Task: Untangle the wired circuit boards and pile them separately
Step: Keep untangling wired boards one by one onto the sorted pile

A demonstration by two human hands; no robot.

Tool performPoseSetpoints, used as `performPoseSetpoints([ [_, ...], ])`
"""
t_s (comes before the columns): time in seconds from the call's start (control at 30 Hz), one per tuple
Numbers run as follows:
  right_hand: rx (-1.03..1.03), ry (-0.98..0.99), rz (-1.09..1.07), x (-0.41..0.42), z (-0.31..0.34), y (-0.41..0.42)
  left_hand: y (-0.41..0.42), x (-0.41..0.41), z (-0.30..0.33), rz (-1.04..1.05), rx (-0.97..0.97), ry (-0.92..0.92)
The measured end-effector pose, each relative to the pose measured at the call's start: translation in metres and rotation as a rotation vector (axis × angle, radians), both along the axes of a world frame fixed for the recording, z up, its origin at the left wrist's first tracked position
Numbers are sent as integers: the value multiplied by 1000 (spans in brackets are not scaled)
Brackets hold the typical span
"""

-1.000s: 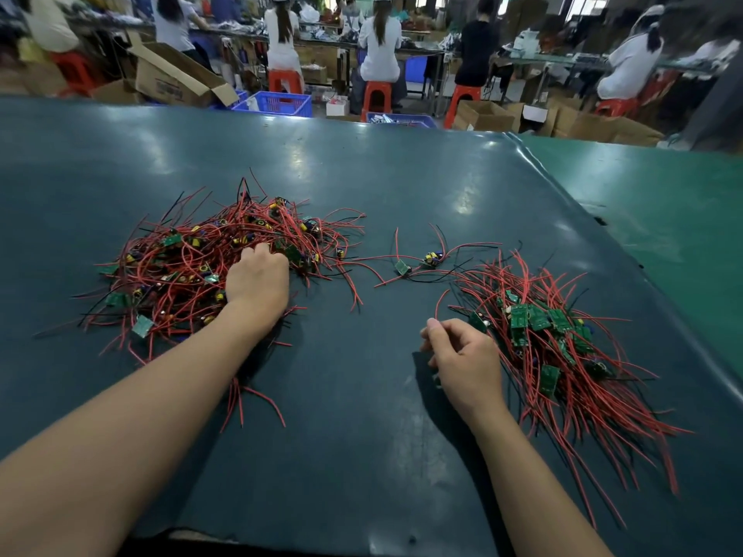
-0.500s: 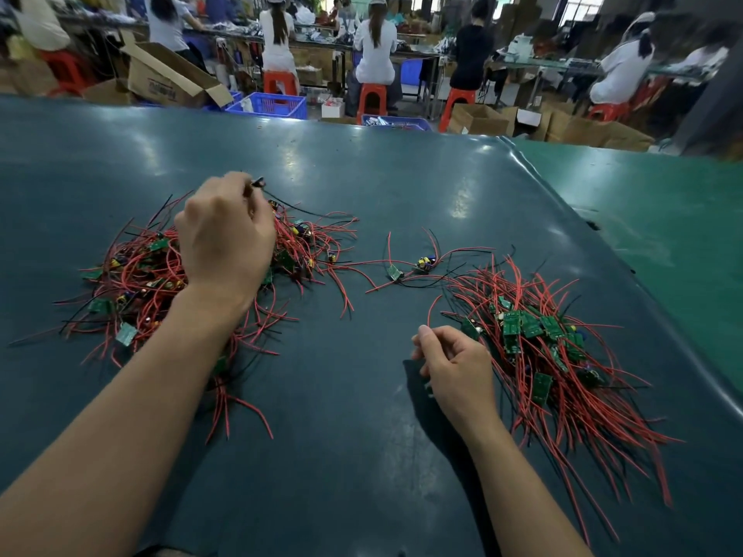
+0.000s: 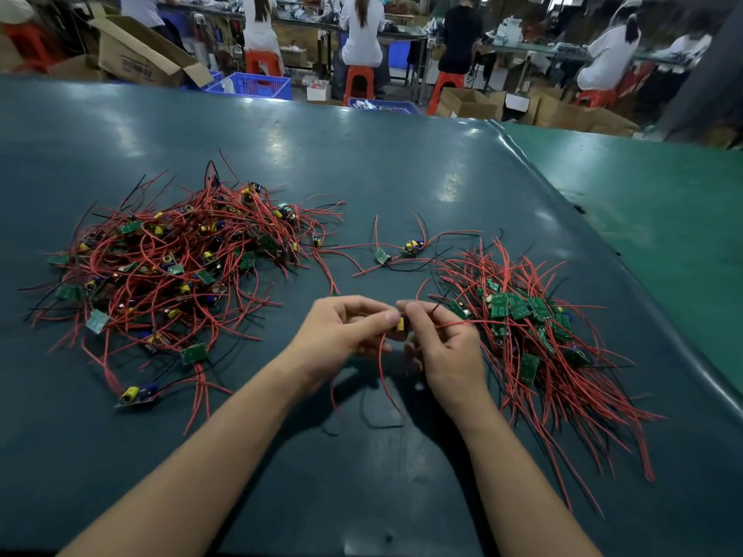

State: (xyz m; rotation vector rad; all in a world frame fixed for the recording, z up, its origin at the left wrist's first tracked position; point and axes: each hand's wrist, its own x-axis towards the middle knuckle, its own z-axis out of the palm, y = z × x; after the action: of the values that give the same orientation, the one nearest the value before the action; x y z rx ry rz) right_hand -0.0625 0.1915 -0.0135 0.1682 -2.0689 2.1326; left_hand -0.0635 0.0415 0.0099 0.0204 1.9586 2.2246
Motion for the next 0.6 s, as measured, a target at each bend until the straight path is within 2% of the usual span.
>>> performPoseSetpoints([
  [0.27, -102, -68, 41, 0, 4, 7, -11, -3, -14, -7, 268, -71],
  [0.37, -247, -131, -31, -3, 6, 7, -11, -2, -18, -26, 348, -65],
  [0.47, -355, -194, -54, -4, 7, 9, -13, -1, -24, -137, 200, 105],
  [0.53, -291, -184, -40, -3, 5, 9, -11, 1, -27, -160, 87, 203],
  [0.6, -195, -158, -22, -1, 4, 7, -7, 3, -26, -87, 31, 225],
])
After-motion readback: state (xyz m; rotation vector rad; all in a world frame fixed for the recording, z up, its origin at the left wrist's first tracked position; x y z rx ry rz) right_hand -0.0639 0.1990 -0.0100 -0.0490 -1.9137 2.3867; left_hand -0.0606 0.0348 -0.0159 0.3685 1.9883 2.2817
